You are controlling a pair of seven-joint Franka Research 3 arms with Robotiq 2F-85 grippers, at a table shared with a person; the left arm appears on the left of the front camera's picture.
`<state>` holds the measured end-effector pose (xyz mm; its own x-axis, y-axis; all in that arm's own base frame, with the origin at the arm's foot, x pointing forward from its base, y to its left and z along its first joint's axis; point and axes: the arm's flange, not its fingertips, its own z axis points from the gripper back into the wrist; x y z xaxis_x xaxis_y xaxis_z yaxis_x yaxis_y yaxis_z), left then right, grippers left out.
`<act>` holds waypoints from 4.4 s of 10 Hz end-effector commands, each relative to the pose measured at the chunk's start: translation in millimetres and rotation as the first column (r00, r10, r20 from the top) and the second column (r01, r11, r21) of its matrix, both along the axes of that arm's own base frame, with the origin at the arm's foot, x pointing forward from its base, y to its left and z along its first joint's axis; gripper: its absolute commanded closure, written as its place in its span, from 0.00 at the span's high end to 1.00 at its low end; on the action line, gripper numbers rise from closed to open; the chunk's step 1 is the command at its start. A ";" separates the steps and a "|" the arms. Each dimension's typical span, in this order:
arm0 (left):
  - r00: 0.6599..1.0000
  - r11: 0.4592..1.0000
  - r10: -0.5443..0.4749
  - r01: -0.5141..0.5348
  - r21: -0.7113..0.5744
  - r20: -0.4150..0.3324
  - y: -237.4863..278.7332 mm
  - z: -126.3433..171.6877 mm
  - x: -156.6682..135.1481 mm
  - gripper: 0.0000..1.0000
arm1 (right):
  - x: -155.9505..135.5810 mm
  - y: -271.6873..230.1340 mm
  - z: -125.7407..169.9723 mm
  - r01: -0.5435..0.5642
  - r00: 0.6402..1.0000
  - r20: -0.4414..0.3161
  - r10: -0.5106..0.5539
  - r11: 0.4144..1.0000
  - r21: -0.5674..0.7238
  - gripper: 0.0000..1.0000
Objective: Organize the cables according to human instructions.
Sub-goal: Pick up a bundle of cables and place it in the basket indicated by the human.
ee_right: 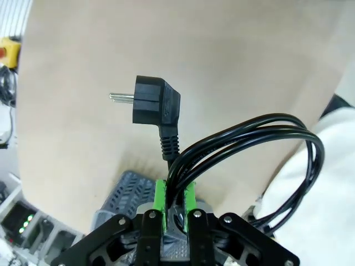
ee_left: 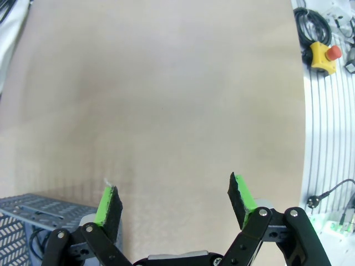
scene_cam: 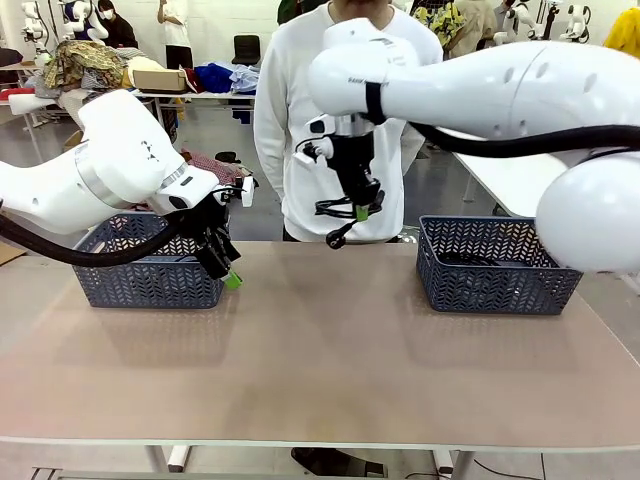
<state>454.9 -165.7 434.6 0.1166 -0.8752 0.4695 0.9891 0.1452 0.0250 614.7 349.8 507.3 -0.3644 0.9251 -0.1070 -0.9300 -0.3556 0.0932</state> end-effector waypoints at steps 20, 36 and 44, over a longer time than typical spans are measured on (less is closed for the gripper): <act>1.000 1.000 0.001 -0.001 -0.001 0.000 1.1 0.9 0.8 1.00 | -54.8 -261.0 5.2 0.529 0.828 0.118 -0.549 0.833 0.161 0.00; 1.000 1.000 0.001 -0.001 -0.001 0.000 1.1 0.9 0.8 1.00 | -11.5 -285.1 -59.9 0.604 0.772 0.090 -0.630 0.769 0.209 0.66; 1.000 1.000 0.001 -0.001 -0.001 0.000 1.1 0.9 0.8 1.00 | -11.8 -283.9 -51.4 0.611 0.766 0.085 -0.637 0.763 0.212 1.00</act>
